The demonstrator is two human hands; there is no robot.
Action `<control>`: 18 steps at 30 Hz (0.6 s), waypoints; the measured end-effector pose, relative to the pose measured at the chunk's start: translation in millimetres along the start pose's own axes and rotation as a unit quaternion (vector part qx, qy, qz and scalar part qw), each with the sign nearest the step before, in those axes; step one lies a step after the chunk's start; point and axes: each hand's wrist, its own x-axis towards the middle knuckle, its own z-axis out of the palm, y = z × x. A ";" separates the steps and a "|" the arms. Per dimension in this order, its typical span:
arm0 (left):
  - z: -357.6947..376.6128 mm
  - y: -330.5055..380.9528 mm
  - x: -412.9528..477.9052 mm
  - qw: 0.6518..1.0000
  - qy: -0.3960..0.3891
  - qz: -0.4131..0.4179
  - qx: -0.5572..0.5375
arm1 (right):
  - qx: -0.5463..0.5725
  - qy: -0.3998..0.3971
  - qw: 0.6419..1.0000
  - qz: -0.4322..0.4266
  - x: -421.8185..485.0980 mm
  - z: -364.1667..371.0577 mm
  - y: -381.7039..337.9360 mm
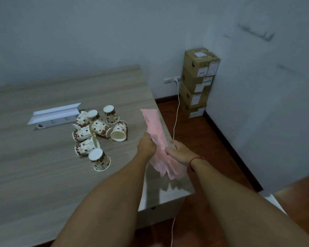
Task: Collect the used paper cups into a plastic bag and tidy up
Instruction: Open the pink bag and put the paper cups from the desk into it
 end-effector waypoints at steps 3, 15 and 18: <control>0.8 7.7 5.0 1.000 0.007 0.012 -0.005 | 0.060 -0.068 0.996 0.000 -1.7 -3.2 1.7; -17.7 -8.0 11.7 0.997 -0.033 0.010 0.070 | 0.150 0.117 0.982 0.025 21.2 3.7 12.1; -23.3 -16.8 7.8 0.991 -0.014 -0.014 0.134 | 0.170 0.098 0.980 0.040 18.6 0.2 4.7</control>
